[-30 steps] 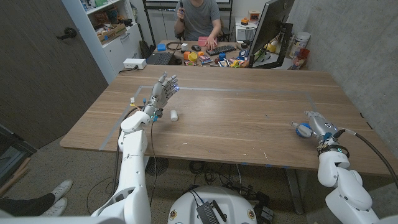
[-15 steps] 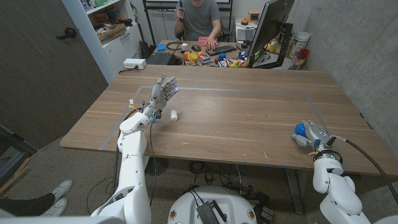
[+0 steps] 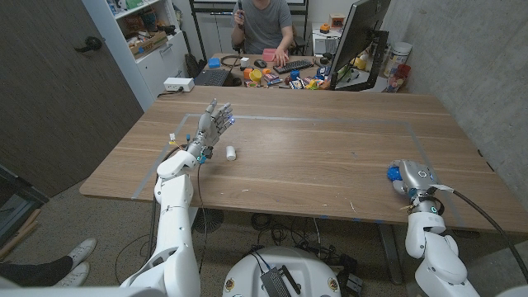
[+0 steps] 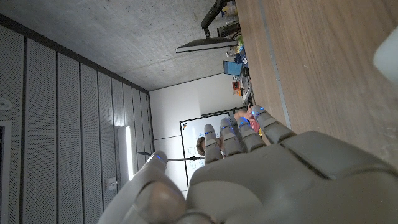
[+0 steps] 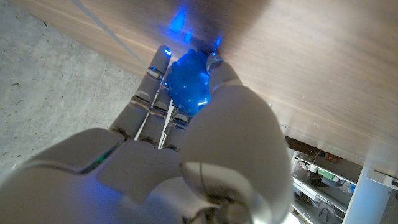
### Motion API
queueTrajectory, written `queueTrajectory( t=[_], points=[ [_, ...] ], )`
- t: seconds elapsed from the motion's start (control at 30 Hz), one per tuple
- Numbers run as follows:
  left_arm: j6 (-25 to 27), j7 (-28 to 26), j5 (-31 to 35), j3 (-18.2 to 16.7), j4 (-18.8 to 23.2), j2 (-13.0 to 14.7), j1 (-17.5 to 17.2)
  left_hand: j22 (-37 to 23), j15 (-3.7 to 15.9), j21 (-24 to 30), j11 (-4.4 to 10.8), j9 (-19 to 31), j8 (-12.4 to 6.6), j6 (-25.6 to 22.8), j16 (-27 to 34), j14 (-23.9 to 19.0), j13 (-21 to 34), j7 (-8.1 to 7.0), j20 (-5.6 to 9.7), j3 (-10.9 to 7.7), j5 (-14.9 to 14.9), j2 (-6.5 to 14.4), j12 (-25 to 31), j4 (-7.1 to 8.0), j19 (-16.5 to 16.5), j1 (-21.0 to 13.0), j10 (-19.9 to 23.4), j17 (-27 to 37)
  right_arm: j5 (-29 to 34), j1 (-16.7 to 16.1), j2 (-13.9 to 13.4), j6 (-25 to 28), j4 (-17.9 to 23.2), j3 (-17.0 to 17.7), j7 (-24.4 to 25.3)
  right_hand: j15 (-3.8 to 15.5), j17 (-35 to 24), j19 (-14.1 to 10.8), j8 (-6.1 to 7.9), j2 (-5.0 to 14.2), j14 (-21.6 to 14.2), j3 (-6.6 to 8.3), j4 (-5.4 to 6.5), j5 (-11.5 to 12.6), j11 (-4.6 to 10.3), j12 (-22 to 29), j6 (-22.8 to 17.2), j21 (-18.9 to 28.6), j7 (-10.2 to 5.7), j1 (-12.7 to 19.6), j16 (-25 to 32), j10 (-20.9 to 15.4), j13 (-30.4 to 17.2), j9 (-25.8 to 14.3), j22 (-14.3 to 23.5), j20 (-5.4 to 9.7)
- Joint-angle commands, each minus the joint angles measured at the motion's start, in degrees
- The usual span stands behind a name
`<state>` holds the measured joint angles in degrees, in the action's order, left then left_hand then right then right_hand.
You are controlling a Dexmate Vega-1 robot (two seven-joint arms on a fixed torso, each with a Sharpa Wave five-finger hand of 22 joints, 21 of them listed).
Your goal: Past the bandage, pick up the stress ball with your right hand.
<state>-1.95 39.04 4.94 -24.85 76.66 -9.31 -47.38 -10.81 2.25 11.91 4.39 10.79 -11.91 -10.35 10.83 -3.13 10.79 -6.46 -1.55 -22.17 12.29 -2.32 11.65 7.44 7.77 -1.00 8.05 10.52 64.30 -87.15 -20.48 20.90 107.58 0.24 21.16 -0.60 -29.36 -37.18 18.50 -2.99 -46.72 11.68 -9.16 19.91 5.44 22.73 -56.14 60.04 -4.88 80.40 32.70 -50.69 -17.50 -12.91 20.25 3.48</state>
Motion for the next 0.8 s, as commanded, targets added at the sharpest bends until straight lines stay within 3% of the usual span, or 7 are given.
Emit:
queueTrajectory(
  t=[0.03, 0.3, 0.8],
  points=[
    [-0.47, 0.07, 0.38, 0.06, -0.38, -0.13, 0.09, -0.11, 0.48, 0.53, -0.07, 0.25, -0.16, -0.36, 0.35, -0.29, 0.18, 0.0, -0.13, 0.22, -0.09, -0.21, 0.35, 0.06, 0.42, 0.72, 0.39, 0.26, -2.47, 1.4, -1.6, -3.55, 7.43, 3.16, 2.97, 14.3, -0.41, 0.47, 0.36, 8.54, -8.91, 0.06, 0.16, -0.09, 1.27, 0.92, -1.09, 0.67, 0.27, 7.81, 0.15, -3.9, -0.79, -0.21, -0.02, 8.35],
    [-0.64, -0.15, 0.05, -0.01, 0.14, -0.55, 0.02, -0.12, 0.47, 0.52, -0.17, 0.25, -0.1, -0.4, 0.32, -0.2, 0.18, 0.11, -0.13, 0.47, -0.09, -0.25, 0.32, 0.24, 0.41, 0.89, 0.37, 0.28, -4.27, 5.38, -3.92, -7.46, 11.57, 6.26, -2.81, 14.29, -0.57, 0.49, 0.32, 8.57, -9.35, 0.24, 0.15, -0.31, 0.66, 1.22, -1.25, 1.28, 0.51, 7.89, -0.03, -4.49, -1.33, -0.35, -0.37, 8.15],
    [-0.74, -0.29, -0.2, -0.17, 1.65, -0.94, -0.27, -0.14, 0.47, 0.51, -0.23, 0.25, -0.02, -0.47, 0.32, -0.16, 0.18, 0.16, -0.11, 0.92, -0.07, -0.27, 0.29, 0.49, 0.41, 1.02, 0.4, 0.3, -2.87, 14.12, -7.04, -12.67, 14.61, 7.54, -10.37, 14.29, -0.73, 0.56, 0.32, 8.45, -9.86, 0.52, 0.29, -0.69, 0.03, 1.43, -1.59, 1.88, 0.58, 7.47, -0.44, -5.0, -2.1, -0.59, -1.19, 7.81]
  ],
)
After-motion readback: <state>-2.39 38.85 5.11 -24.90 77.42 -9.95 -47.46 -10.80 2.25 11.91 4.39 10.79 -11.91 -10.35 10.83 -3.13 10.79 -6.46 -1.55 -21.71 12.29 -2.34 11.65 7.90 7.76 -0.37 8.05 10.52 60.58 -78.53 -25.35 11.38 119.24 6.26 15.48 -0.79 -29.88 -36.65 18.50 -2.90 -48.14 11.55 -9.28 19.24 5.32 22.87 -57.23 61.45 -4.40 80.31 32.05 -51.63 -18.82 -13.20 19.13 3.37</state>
